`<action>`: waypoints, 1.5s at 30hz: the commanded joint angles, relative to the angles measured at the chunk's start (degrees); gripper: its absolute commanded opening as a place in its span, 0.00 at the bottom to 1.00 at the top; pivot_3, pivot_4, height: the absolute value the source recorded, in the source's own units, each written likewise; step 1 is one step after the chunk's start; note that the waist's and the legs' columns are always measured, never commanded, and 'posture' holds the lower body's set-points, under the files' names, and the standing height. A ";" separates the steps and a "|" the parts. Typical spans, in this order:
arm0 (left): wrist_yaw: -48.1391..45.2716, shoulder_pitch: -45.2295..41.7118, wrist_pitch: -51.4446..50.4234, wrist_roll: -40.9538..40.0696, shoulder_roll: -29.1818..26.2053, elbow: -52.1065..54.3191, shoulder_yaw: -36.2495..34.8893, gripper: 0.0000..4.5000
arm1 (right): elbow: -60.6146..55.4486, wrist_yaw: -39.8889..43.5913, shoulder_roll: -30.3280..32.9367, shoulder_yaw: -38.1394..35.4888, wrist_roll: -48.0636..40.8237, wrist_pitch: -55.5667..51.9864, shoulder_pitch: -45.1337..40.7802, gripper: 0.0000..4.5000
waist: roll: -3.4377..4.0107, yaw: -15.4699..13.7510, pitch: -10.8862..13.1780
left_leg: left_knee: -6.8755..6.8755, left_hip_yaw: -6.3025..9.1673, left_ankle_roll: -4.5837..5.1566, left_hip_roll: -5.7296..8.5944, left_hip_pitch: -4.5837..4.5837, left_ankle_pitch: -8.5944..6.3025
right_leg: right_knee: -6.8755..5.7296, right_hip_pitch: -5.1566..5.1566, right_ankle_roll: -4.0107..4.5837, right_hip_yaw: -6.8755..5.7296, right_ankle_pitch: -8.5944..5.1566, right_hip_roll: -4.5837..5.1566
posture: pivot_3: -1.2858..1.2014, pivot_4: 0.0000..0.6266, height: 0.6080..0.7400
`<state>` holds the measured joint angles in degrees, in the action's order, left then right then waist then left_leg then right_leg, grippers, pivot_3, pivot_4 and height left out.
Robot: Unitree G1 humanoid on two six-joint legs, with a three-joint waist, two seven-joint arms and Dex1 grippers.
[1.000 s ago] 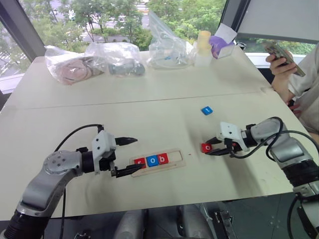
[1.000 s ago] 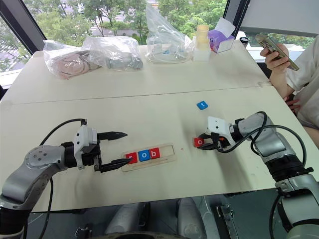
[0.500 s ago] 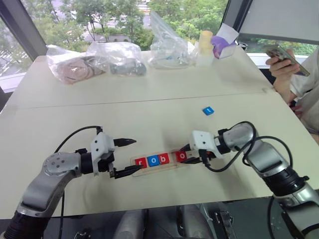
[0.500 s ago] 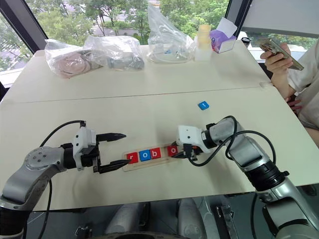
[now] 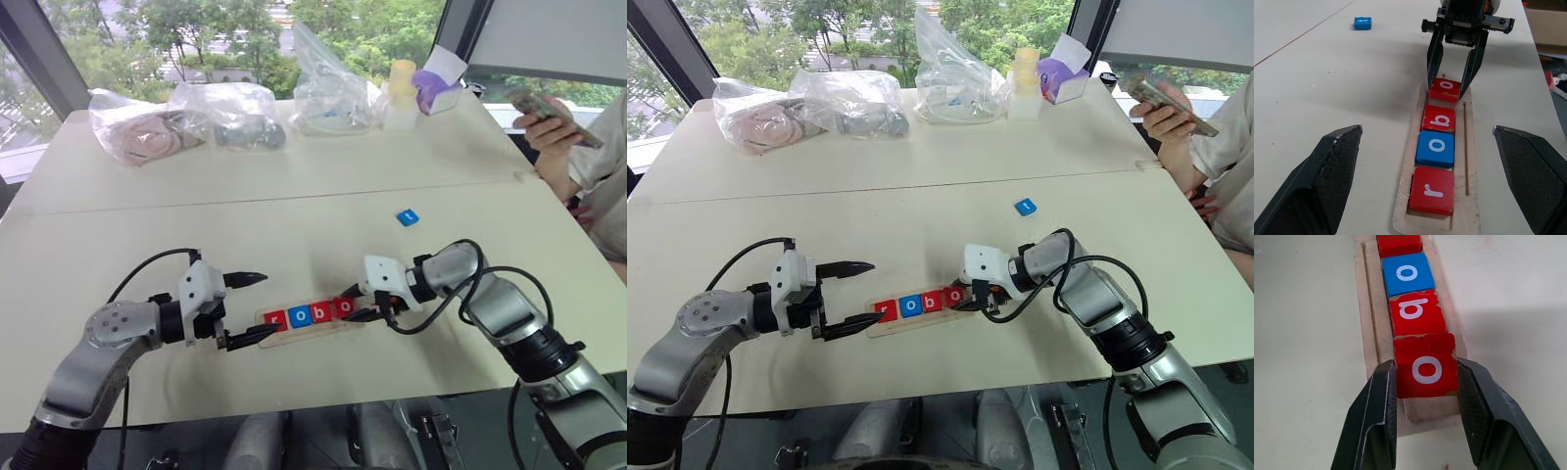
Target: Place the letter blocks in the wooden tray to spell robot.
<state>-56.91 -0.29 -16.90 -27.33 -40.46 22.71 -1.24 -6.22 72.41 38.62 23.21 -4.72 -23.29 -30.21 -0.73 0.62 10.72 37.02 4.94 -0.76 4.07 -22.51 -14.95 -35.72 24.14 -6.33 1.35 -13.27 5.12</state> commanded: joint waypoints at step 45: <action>2.50 -2.00 -3.15 -1.13 0.76 4.68 0.60 1.00 | 6.16 -6.22 -1.51 -4.01 0.33 3.39 -1.93 1.00 | 0.00 0.08 0.00 | 0.00 -0.01 0.00 0.00 0.00 0.00 | -0.04 0.02 -0.01 0.00 0.01 -0.03 | 0.52 0.24 1.00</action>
<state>-54.60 -2.51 -19.90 -27.68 -39.31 25.28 0.36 1.35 66.18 37.36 19.45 -4.07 -20.67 -31.49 -0.73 0.70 10.72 37.02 4.93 -0.76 4.07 -22.50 -14.95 -35.77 24.17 -6.35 1.36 -13.26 5.09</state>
